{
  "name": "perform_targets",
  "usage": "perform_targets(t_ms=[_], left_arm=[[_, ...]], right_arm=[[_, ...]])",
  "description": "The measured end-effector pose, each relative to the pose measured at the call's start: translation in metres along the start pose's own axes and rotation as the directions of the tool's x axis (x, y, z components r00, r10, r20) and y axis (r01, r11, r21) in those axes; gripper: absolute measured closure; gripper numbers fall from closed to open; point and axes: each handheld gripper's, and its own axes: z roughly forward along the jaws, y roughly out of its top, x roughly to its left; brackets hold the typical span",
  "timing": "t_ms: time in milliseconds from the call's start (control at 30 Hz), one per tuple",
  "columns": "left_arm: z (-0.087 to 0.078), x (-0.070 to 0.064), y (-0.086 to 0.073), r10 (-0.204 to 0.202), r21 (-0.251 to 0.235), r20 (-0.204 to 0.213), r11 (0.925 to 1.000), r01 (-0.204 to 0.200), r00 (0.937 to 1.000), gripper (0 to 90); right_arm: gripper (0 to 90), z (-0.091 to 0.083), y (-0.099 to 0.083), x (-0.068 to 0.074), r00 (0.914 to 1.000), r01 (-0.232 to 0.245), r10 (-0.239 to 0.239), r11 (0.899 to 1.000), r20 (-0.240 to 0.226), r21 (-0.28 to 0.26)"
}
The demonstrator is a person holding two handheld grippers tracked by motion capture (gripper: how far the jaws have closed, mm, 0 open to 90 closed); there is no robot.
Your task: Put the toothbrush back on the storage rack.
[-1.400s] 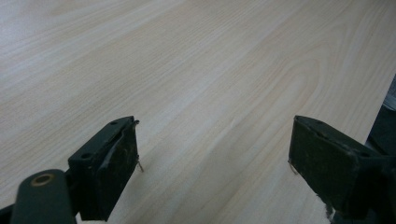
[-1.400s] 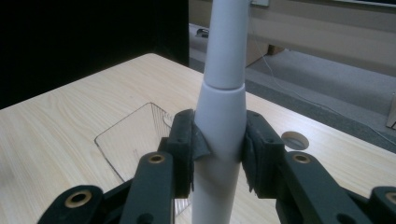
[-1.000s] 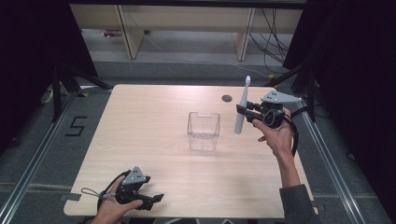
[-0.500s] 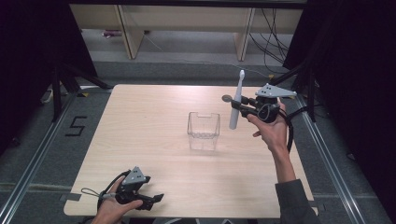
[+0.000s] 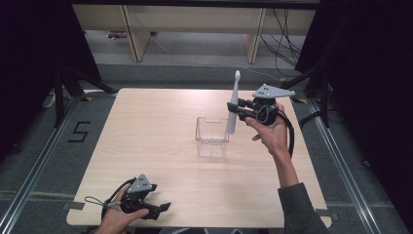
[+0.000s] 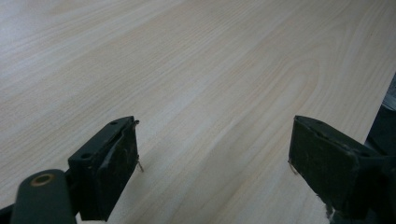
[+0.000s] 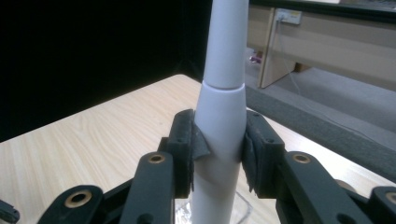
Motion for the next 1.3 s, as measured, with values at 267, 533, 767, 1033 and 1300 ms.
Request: perform_targets(t_ms=[267,533,767,1033,1300], left_arm=[[0.000,-0.001,0.000,-0.009,-0.009,0.003,0.9999,0.009,1.0000,15.0],[0.000,-0.001,0.000,-0.011,-0.017,0.003,0.9998,0.011,0.9999,15.0],[-0.001,-0.001,0.000,-0.010,-0.012,0.001,0.9999,0.010,0.9999,15.0],[0.000,-0.001,0.000,-0.010,-0.011,0.002,0.9999,0.010,0.9999,15.0],[-0.001,0.000,0.000,0.002,-0.001,0.004,1.0000,-0.002,1.0000,15.0]], right_arm=[[67.1,0.017,-0.001,0.008,0.9991,-0.015,0.016,1.000,-0.038,0.026],[67.2,0.032,-0.006,0.009,0.9987,0.011,-0.009,0.999,-0.049,0.040],[67.1,0.040,-0.012,0.008,0.9986,0.000,0.002,0.999,-0.053,0.051],[67.1,0.051,-0.025,0.006,0.9990,0.007,-0.003,0.995,-0.044,0.095],[67.1,0.062,-0.035,0.005,0.9993,0.010,-0.006,0.993,-0.038,0.118]])
